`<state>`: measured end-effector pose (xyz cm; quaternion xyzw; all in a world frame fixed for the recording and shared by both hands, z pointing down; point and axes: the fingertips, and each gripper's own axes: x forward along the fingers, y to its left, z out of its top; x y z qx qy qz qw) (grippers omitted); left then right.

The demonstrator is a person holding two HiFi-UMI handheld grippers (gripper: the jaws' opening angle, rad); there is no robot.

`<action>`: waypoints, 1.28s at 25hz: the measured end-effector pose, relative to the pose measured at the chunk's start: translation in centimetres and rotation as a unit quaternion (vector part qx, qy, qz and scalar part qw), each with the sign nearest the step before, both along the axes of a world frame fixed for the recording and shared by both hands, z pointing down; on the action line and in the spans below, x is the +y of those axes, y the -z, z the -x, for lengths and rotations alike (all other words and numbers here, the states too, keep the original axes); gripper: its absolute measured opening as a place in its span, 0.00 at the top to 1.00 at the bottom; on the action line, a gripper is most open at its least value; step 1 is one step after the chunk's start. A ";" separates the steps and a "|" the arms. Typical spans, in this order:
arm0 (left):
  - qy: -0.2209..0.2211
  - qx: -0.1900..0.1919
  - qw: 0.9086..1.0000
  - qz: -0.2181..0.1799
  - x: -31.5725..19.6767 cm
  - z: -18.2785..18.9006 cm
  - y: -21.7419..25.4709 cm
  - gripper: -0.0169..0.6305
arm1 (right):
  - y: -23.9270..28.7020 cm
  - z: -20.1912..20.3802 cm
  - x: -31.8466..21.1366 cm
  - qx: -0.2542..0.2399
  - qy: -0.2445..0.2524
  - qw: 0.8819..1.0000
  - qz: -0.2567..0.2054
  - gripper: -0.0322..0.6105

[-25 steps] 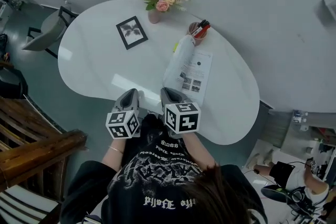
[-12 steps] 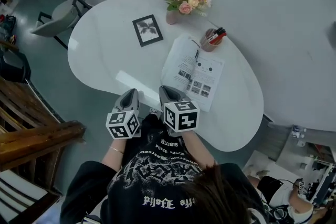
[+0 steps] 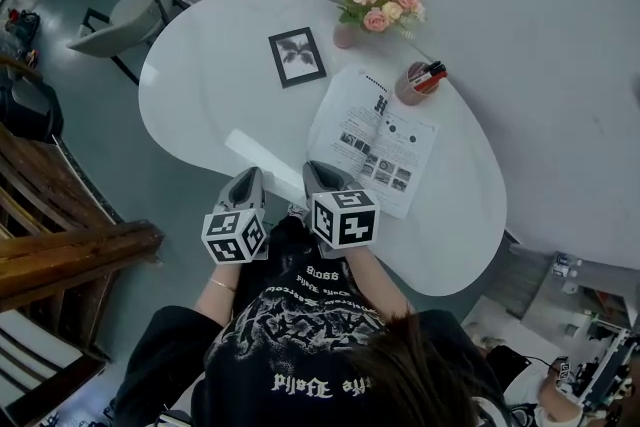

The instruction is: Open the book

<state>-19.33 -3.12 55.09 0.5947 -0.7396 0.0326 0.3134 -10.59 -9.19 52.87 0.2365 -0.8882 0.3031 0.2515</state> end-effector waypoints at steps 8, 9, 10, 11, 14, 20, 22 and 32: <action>0.007 -0.003 1.000 -0.001 -0.3 0.7 0.1 0.94 | -0.6 1.3 -0.1 0.005 0.015 1.000 0.003 0.89; 0.006 -0.004 1.000 -0.001 -0.3 0.7 0.1 0.94 | -0.7 1.4 -0.1 0.006 0.017 1.000 0.002 0.89; 0.005 -0.005 1.000 -0.001 -0.4 0.7 0.2 0.94 | -0.8 1.6 -0.1 0.006 0.019 1.000 0.003 0.89; 0.005 -0.007 1.000 -0.001 -0.4 0.8 0.2 0.94 | -0.9 1.8 -0.1 0.005 0.021 1.000 0.004 0.89; 0.003 -0.012 1.000 -0.001 -0.5 1.0 0.4 0.94 | -1.3 2.5 0.0 0.006 0.025 1.000 0.009 0.89; 0.010 -0.011 1.000 0.001 -0.4 1.8 0.2 0.94 | -2.4 3.5 0.2 0.019 0.038 0.999 0.015 0.89; 0.013 -0.010 1.000 0.002 -0.4 2.1 0.1 0.94 | -2.9 4.0 0.1 0.024 0.040 0.999 0.017 0.89; -0.003 -0.004 1.000 0.015 -0.5 3.3 -0.6 0.94 | -5.2 5.5 0.1 0.047 0.035 0.998 0.037 0.89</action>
